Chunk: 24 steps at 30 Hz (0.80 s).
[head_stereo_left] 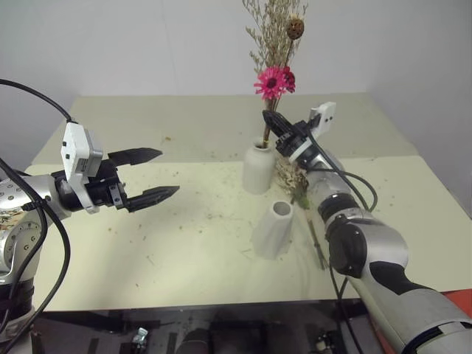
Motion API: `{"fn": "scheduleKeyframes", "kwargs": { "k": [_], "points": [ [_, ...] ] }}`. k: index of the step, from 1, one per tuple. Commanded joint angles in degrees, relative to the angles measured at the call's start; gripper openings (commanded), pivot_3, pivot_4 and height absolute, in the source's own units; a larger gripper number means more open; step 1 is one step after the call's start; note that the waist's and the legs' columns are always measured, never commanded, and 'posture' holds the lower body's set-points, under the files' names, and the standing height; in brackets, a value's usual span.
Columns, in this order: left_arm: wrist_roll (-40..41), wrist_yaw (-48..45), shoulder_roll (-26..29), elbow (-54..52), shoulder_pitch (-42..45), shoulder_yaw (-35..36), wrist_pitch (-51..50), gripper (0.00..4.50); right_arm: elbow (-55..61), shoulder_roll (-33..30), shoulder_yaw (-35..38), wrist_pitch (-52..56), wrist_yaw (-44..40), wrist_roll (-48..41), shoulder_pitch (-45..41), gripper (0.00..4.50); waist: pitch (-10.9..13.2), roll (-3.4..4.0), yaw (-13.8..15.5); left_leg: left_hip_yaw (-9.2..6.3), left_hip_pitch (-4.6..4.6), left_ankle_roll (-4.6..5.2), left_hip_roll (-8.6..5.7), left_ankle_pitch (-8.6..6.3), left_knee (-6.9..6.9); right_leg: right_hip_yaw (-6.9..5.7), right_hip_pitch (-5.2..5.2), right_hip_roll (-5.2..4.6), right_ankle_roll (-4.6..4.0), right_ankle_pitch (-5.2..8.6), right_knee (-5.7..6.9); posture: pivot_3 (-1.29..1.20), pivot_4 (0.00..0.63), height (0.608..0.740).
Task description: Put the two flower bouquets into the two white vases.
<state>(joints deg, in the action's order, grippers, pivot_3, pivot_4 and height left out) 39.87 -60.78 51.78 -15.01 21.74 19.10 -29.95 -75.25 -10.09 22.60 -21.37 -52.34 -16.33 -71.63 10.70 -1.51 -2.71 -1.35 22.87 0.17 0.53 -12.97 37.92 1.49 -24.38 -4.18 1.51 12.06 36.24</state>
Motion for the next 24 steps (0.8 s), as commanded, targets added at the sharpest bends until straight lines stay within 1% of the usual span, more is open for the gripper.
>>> {"fn": "scheduleKeyframes", "kwargs": {
  "k": [1, 4, 7, 8, 9, 14, 15, 16, 19, 20, 22, 24],
  "points": [
    [0.0, 0.1, 1.1, -0.7, 0.2, 2.2, 1.4, 4.50, 1.7, 0.1, 0.5, -1.8, -1.3, -0.8, -0.9, 0.03, 0.0, 0.00, 0.0, 0.00, 0.00, 0.00, 0.00, 0.00, 0.00, 0.00, 0.00, 0.00, 0.00, 0.00, 0.00, 0.00, 0.150, 0.740],
    [-0.1, 0.0, 1.3, -0.2, 0.5, 2.3, 1.6, 4.50, 1.8, 0.2, 0.8, -1.7, -2.3, -1.2, -1.0, 0.03, 0.0, 0.00, 0.0, 0.00, 0.00, 0.00, 0.00, 0.00, 0.00, 0.00, 0.00, 0.00, 0.00, 0.00, 0.00, 0.00, 0.150, 0.740],
    [-0.3, 0.0, 1.3, 0.1, 0.8, 2.0, 1.9, 4.50, 1.9, 0.0, 1.7, -0.4, -5.2, -2.4, -0.8, 0.03, 0.0, 0.00, 0.0, 0.00, -0.01, 0.00, 0.00, 0.00, 0.00, 0.00, 0.00, 0.01, 0.00, 0.00, 0.00, 0.00, 0.150, 0.740],
    [-0.3, 0.0, 1.3, 0.2, 0.9, 1.9, 2.0, 4.50, 2.0, -0.1, 2.1, 0.4, -6.5, -3.1, -0.8, 0.63, 0.0, 0.00, 0.0, 0.00, -0.01, 0.00, 0.01, 0.00, 0.00, 0.00, 0.00, 0.01, 0.00, 0.00, 0.00, 0.00, 0.150, 0.740],
    [-0.3, 0.0, 1.3, 0.3, 0.9, 1.8, 2.0, 4.50, 2.1, -0.2, 2.3, 0.5, -7.1, -3.2, -0.8, 0.87, 0.0, 0.00, 0.0, 0.00, -0.01, 0.00, 0.01, 0.00, 0.00, 0.00, 0.00, 0.01, 0.00, 0.00, 0.00, 0.00, 0.150, 0.740],
    [0.1, -0.4, 1.3, 0.3, 0.8, 1.6, 2.2, 4.50, 2.1, -0.7, 1.7, 0.6, -9.0, -3.0, -0.4, 2.56, 0.0, 0.00, 0.0, 0.00, -0.01, 0.00, 0.01, 0.00, 0.00, 0.00, 0.00, 0.01, 0.00, 0.00, 0.00, 0.00, 0.150, 0.740],
    [0.0, -0.4, 1.3, 0.4, 0.8, 1.5, 2.2, 4.50, 2.0, -0.9, 1.8, 0.9, -9.4, -3.0, -0.4, 2.97, 0.0, 0.00, 0.0, 0.00, -0.01, 0.00, 0.01, 0.00, 0.00, 0.00, 0.00, 0.01, 0.00, 0.00, 0.00, 0.00, 0.150, 0.740],
    [-0.2, -0.5, 1.2, 0.5, 0.8, 1.5, 2.3, 4.50, 2.0, -1.2, 1.7, 1.2, -10.3, -3.1, -0.3, 3.17, 0.0, 0.00, 0.0, 0.00, -0.01, 0.00, 0.01, 0.00, 0.00, 0.00, 0.00, 0.01, 0.00, 0.00, 0.00, 0.00, 0.150, 0.740],
    [-0.3, -0.5, 1.3, 0.6, 1.0, 1.4, 2.4, 4.50, 2.1, -1.9, 1.0, 0.7, -10.3, -2.1, 0.0, 4.28, 0.0, 0.00, 0.0, 0.00, -0.01, 0.00, 0.00, 0.00, 0.00, 0.00, 0.00, 0.01, 0.00, 0.00, -0.01, 0.00, 0.150, 0.740],
    [-0.3, -0.5, 1.3, 0.7, 1.0, 1.5, 2.4, 4.50, 2.1, -2.3, 0.1, 0.3, -9.9, -1.1, 0.2, 4.47, 0.0, 0.00, 0.0, 0.00, -0.01, 0.00, 0.00, 0.00, 0.00, 0.00, 0.00, 0.00, 0.00, 0.00, 0.00, 0.00, 0.150, 0.740],
    [-0.4, -0.6, 1.4, 0.8, 1.0, 1.5, 2.4, 4.50, 2.1, -3.1, -2.4, -2.1, -7.8, 2.0, 1.0, 4.47, 0.0, 0.00, 0.0, 0.00, -0.01, 0.00, 0.00, 0.00, 0.00, 0.00, 0.00, 0.00, 0.00, 0.00, 0.00, 0.00, 0.150, 0.740],
    [-0.6, -0.7, 1.5, 1.0, 0.7, 1.6, 2.6, 4.50, 1.9, -4.2, -4.0, -1.7, -7.9, 3.7, 1.3, 4.47, 0.0, 0.00, 0.0, 0.00, -0.01, 0.00, 0.00, 0.00, 0.00, 0.00, 0.00, 0.00, 0.00, 0.00, 0.00, 0.00, 0.150, 0.740]
  ]
}}
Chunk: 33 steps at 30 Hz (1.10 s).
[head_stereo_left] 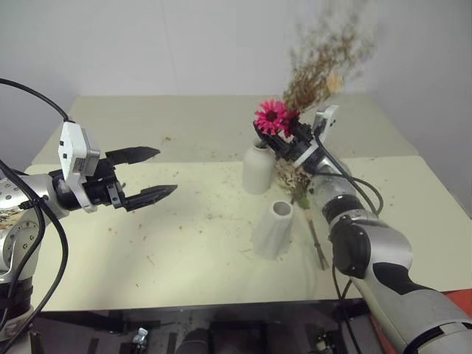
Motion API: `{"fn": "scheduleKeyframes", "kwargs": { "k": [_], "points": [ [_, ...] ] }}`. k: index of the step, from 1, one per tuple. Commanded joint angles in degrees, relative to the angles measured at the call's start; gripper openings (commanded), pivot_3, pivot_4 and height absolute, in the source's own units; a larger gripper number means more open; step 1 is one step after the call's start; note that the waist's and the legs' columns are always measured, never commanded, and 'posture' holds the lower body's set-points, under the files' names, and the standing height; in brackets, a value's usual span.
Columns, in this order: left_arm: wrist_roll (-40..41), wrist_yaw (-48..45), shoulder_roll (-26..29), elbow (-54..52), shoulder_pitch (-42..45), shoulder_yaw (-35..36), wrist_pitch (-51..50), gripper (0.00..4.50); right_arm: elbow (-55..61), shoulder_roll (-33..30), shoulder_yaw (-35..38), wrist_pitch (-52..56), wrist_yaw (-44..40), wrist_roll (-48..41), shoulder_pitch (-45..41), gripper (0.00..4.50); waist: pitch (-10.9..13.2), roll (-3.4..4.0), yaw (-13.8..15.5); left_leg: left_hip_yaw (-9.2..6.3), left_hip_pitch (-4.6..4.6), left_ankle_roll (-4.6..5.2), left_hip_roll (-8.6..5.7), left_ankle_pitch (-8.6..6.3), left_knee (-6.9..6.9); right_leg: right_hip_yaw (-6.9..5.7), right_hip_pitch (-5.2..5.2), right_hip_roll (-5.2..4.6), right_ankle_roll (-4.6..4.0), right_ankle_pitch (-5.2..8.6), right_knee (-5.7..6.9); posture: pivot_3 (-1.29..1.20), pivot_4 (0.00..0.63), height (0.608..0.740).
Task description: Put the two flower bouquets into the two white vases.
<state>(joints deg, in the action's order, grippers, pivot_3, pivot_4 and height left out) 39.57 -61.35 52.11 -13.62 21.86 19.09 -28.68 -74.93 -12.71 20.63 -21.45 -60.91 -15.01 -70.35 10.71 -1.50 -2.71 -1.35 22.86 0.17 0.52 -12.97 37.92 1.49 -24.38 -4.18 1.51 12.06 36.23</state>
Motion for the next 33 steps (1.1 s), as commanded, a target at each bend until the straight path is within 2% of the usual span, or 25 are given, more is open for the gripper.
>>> {"fn": "scheduleKeyframes", "kwargs": {
  "k": [1, 9, 15, 21, 26, 30, 33],
  "points": [
    [-0.5, -0.2, 1.2, -0.3, 0.4, 1.5, 1.4, 4.50, 1.7, -2.1, -2.9, -1.7, 0.2, 3.3, 0.2, 4.47, 0.0, 0.00, 0.0, 0.00, 0.00, 0.00, 0.00, 0.00, 0.00, 0.00, 0.00, 0.00, 0.00, 0.00, 0.00, 0.00, 0.150, 0.740],
    [-1.0, 0.0, 0.8, -0.1, 0.6, 0.6, 1.4, 4.50, 1.7, -7.6, -9.6, -1.8, 0.6, 10.3, -2.1, 4.47, 0.0, 0.00, 0.0, 0.01, 0.00, 0.00, 0.00, 0.00, 0.00, 0.01, 0.00, 0.00, 0.00, 0.00, -0.01, 0.00, 0.150, 0.740],
    [-1.0, 0.1, 0.4, -0.5, -0.7, 1.4, 1.4, 4.50, 1.7, -13.5, -10.8, -0.9, -4.3, 11.4, -3.0, 4.47, 0.0, -0.01, 0.1, 0.01, 0.00, 0.00, -0.01, 0.00, 0.00, 0.00, 0.01, 0.00, 0.00, 0.00, -0.05, 0.00, 0.150, 0.740],
    [-0.4, 0.6, 0.0, -1.7, -1.1, 1.2, 1.1, 4.50, 2.5, -19.1, -13.4, 0.1, -4.2, 14.6, -2.6, 4.47, 0.0, -0.01, 0.1, 0.02, 0.00, 0.00, -0.02, 0.00, 0.00, 0.01, 0.01, -0.01, 0.00, 0.00, -0.05, 0.00, 0.150, 0.740],
    [0.2, 0.1, -0.7, -3.2, -1.3, -0.2, 0.5, 4.50, 5.2, -24.2, -18.3, 10.1, -1.0, 19.4, -2.9, 4.47, 0.0, -0.01, 0.1, 0.04, 0.00, 0.00, -0.03, 0.00, 0.00, 0.03, 0.01, -0.03, 0.00, 0.00, -0.05, 0.00, 0.150, 0.740],
    [0.7, -0.2, -1.8, -4.3, -1.2, -2.4, -0.3, 4.50, 16.2, -29.9, -22.0, 20.2, -2.9, 22.4, 2.0, 4.47, 0.0, 0.01, 0.4, 0.06, 0.02, 0.00, -0.05, 0.00, 0.00, 0.05, 0.00, -0.04, 0.00, 0.01, -0.05, 0.00, 0.150, 0.740],
    [0.2, -0.6, -2.4, -3.9, -0.3, -4.7, -0.3, 4.50, 28.8, -33.2, -23.3, 33.5, -6.1, 22.3, 7.8, 4.47, 0.0, 0.01, 0.5, 0.06, 0.03, 0.00, -0.05, 0.00, -0.01, 0.04, 0.02, -0.05, 0.01, 0.01, -0.08, 0.00, 0.150, 0.740]
  ]
}}
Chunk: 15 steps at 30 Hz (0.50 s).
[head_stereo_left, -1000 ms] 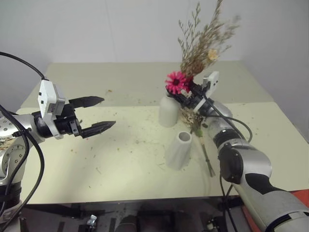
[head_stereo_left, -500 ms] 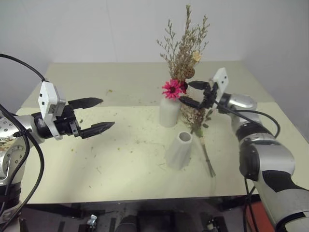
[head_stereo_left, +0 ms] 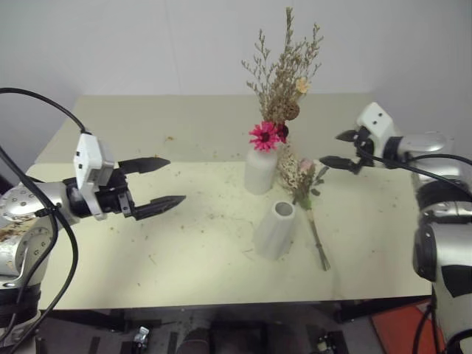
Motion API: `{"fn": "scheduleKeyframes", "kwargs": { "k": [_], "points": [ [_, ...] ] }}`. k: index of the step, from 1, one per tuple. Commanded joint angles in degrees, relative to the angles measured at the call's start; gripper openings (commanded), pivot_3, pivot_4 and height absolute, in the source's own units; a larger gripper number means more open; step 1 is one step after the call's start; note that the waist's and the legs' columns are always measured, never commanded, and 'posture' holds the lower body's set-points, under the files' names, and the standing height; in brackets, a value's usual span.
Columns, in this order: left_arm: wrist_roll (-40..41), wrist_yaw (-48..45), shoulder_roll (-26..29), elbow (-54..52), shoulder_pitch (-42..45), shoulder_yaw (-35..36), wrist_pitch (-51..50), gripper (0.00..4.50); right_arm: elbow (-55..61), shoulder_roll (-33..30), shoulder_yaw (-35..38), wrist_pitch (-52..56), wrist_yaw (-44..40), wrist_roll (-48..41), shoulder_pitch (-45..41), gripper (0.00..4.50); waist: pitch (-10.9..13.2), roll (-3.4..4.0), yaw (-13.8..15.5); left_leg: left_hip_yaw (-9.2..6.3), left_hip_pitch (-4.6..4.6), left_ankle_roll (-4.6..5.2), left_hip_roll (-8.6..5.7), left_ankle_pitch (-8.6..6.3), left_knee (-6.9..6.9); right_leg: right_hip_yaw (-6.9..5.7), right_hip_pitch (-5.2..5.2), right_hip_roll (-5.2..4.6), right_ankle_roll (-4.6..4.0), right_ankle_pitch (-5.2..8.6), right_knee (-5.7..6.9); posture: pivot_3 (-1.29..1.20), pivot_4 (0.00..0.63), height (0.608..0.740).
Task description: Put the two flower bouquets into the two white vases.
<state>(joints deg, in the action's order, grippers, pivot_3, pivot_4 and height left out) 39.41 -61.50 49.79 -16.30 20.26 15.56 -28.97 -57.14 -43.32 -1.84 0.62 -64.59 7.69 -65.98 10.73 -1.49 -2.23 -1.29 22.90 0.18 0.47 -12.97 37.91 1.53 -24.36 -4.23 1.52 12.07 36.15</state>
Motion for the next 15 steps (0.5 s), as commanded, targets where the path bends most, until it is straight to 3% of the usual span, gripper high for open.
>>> {"fn": "scheduleKeyframes", "kwargs": {
  "k": [1, 4, 8, 15],
  "points": [
    [0.1, -0.6, -0.4, -0.8, 2.0, -2.1, 0.3, 4.50, 15.5, -3.4, -1.2, 17.6, -2.5, 0.0, 5.2, 4.47, 0.0, 0.00, 0.0, 0.00, -0.01, 0.00, -0.02, 0.00, 0.00, 0.00, 0.02, -0.01, 0.00, 0.00, 0.00, 0.00, 0.150, 0.740],
    [-0.5, -1.3, -1.1, 1.0, 4.4, -4.5, 0.8, 4.50, 28.7, -4.9, -0.9, 34.0, -0.8, 0.0, 10.7, 4.47, 0.0, 0.00, -0.1, 0.01, -0.03, 0.01, -0.05, 0.01, 0.01, 0.02, 0.01, -0.03, 0.00, 0.00, 0.08, 0.00, 0.150, 0.740],
    [-2.3, -2.6, -1.5, 2.9, 6.1, -7.2, 1.6, 4.50, 45.7, -6.2, -0.6, 47.1, 0.2, -2.0, 20.2, 4.47, 0.0, 0.01, -0.2, 0.01, -0.04, 0.01, -0.02, 0.00, 0.00, 0.05, -0.01, 0.04, 0.02, 0.01, 0.07, 0.00, 0.150, 0.740],
    [-3.4, -3.1, -2.0, 2.7, 5.4, -7.3, 2.0, 4.50, 59.3, -5.9, -1.2, 66.3, 0.8, -8.9, 23.3, 4.47, 0.0, 0.01, -0.2, 0.02, -0.06, 0.01, -0.02, 0.00, 0.02, 0.08, 0.00, 0.04, 0.03, 0.02, 0.08, 0.00, 0.150, 0.740]
  ]
}}
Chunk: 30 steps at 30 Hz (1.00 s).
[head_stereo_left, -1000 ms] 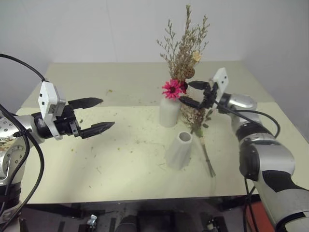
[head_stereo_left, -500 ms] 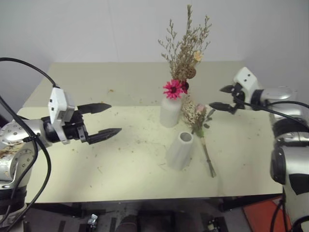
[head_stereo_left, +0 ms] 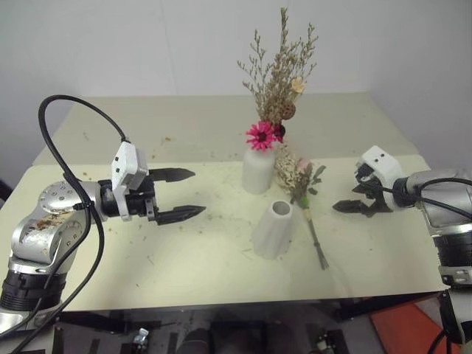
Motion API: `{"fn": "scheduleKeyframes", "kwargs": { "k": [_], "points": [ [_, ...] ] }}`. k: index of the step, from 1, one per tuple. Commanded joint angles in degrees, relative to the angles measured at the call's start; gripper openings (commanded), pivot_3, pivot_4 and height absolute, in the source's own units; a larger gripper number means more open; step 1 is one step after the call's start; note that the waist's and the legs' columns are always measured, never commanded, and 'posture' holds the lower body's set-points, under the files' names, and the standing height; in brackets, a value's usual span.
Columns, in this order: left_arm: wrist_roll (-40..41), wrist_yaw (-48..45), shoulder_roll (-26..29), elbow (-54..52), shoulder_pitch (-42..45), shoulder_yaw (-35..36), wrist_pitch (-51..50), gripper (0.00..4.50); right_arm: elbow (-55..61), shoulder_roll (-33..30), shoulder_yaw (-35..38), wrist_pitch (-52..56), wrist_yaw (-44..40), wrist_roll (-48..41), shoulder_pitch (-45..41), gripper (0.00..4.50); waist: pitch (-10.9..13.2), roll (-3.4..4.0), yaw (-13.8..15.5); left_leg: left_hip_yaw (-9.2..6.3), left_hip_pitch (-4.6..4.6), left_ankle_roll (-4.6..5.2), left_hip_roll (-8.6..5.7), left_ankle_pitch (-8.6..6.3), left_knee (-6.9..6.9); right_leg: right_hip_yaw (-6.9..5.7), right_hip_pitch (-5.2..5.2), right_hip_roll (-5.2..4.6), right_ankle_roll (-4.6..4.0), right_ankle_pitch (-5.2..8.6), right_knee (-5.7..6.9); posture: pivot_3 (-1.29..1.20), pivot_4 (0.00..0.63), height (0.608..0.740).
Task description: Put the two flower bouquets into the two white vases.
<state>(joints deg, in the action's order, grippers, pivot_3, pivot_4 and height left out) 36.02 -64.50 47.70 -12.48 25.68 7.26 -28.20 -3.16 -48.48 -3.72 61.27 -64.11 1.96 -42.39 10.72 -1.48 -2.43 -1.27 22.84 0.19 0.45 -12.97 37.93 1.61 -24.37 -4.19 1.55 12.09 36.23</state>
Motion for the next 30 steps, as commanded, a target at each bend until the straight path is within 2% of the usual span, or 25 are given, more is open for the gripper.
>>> {"fn": "scheduleKeyframes", "kwargs": {
  "k": [1, 6, 15, 19, 22, 28, 30],
  "points": [
    [0.0, 0.0, 0.1, -1.4, -0.3, 1.1, 1.1, 4.50, 6.3, -0.7, 0.5, 6.6, 0.6, -4.3, 0.1, 4.47, 0.0, 0.00, 0.1, -0.01, 0.01, 0.00, 0.00, 0.00, 0.00, -0.01, 0.00, 0.00, 0.00, 0.00, -0.02, 0.00, 0.150, 0.740],
    [0.4, 0.9, 0.1, -3.1, -2.5, 2.0, 0.7, 4.50, 6.8, 2.5, 0.0, 12.1, 5.1, -8.1, 0.1, 4.47, 0.0, -0.01, 0.2, 0.00, 0.02, 0.00, -0.03, 0.00, 0.01, 0.00, 0.02, -0.05, 0.01, 0.00, -0.04, 0.00, 0.150, 0.740],
    [1.5, 1.8, 0.6, -5.8, -4.1, 3.0, -0.7, 4.50, 5.3, 6.5, -4.3, 13.6, 10.6, -12.4, -0.1, 4.47, 0.0, -0.01, 0.2, -0.01, 0.02, 0.00, -0.03, 0.00, 0.02, 0.00, 0.02, -0.04, 0.01, 0.00, -0.02, 0.00, 0.150, 0.740],
    [1.4, 2.0, 0.6, -6.4, -5.0, 3.4, -0.7, 4.50, 2.4, 7.6, -6.3, 12.7, 12.4, -13.1, -0.7, 3.60, 0.0, -0.01, 0.2, -0.01, 0.03, 0.00, -0.03, 0.00, 0.02, 0.00, 0.01, -0.03, 0.01, 0.00, -0.04, 0.00, 0.150, 0.740],
    [1.1, 2.3, 0.7, -6.6, -5.6, 3.6, -0.4, 4.50, 0.1, 8.3, -7.5, 11.7, 13.5, -13.2, -1.2, 2.69, 0.0, -0.01, 0.2, -0.01, 0.03, 0.00, -0.03, 0.00, 0.02, -0.01, 0.01, -0.03, 0.01, 0.00, -0.04, 0.00, 0.150, 0.740],
    [1.2, 2.8, 0.8, -6.9, -6.1, 4.2, -0.3, 4.50, -4.2, 8.6, -7.4, 10.6, 15.7, -13.1, -2.9, 0.53, 0.0, -0.02, 0.1, -0.01, 0.00, 0.00, -0.02, 0.00, 0.02, -0.01, 0.03, -0.02, 0.01, 0.00, -0.03, 0.00, 0.150, 0.740],
    [1.1, 2.8, 0.7, -6.8, -6.2, 4.2, -0.2, 4.50, -4.9, 8.4, -6.9, 10.6, 16.5, -13.1, -3.0, 0.17, 0.0, -0.02, 0.1, -0.01, 0.01, 0.00, -0.02, 0.00, 0.02, 0.00, 0.03, -0.02, 0.01, 0.00, -0.05, 0.00, 0.150, 0.740]
  ]
}}
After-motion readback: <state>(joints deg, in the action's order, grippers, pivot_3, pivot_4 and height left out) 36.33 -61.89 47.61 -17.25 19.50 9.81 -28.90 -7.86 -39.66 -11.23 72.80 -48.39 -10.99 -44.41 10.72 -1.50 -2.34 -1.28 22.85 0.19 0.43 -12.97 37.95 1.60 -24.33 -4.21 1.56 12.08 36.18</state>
